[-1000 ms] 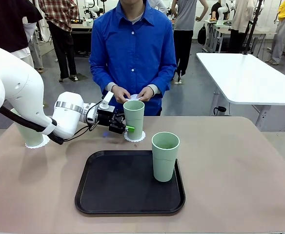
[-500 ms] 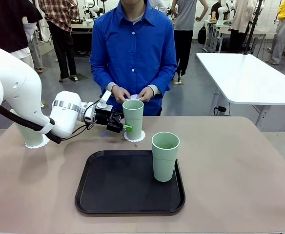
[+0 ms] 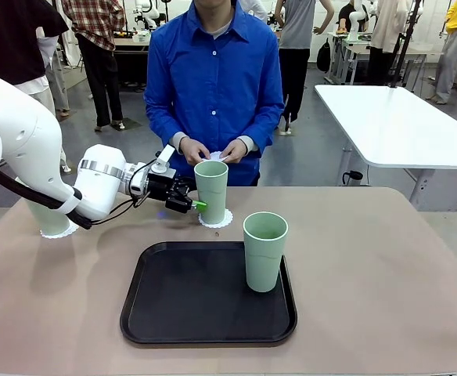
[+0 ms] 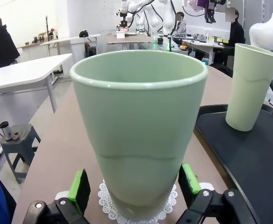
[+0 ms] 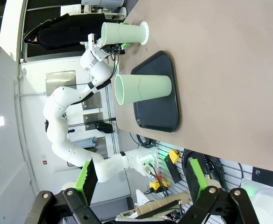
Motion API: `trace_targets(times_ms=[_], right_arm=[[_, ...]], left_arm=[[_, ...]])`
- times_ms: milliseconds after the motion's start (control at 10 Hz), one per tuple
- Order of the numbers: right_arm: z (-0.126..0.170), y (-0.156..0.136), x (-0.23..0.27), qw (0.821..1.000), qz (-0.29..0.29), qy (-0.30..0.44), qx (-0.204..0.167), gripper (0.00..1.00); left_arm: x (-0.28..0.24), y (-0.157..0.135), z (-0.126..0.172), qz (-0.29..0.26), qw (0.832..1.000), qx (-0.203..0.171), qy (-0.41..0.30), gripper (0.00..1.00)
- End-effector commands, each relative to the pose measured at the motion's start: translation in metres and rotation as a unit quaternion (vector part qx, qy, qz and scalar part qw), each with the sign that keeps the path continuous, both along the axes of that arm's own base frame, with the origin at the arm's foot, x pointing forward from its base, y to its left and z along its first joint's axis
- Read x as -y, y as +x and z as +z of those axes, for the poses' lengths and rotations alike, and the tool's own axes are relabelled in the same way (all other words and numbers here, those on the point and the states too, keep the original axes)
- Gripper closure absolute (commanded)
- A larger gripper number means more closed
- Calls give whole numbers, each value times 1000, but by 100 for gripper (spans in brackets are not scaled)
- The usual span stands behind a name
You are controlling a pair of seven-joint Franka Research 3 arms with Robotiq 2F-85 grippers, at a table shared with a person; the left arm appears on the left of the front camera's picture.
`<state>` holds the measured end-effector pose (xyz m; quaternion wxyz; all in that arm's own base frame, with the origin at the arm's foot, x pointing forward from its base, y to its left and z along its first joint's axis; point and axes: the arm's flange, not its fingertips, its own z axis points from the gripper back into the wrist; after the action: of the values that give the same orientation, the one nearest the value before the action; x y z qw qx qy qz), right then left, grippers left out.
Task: Place coasters on the table and set cups on them.
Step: Take one Reusable plastic cup from the Flat Tray and place it on a coaster set by the human.
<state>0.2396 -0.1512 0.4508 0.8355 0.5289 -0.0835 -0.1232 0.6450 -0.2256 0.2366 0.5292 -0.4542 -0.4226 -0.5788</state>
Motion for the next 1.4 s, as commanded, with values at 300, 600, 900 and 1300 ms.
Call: trace_targets(times_ms=[300, 600, 900, 1300], right_arm=[[0, 1, 0, 1000, 2, 6, 7, 0], [0, 1, 0, 1000, 2, 6, 7, 0], [0, 1, 0, 1000, 2, 6, 7, 0], [0, 1, 0, 1000, 2, 6, 7, 0]], left_arm=[[-30, -20, 24, 5, 999, -11, 40, 0], [-56, -52, 69, 59, 981, -65, 175, 0], [-61, -95, 160, 139, 944, -88, 285, 0], [-61, -139, 242, 203, 884, -90, 412, 0]])
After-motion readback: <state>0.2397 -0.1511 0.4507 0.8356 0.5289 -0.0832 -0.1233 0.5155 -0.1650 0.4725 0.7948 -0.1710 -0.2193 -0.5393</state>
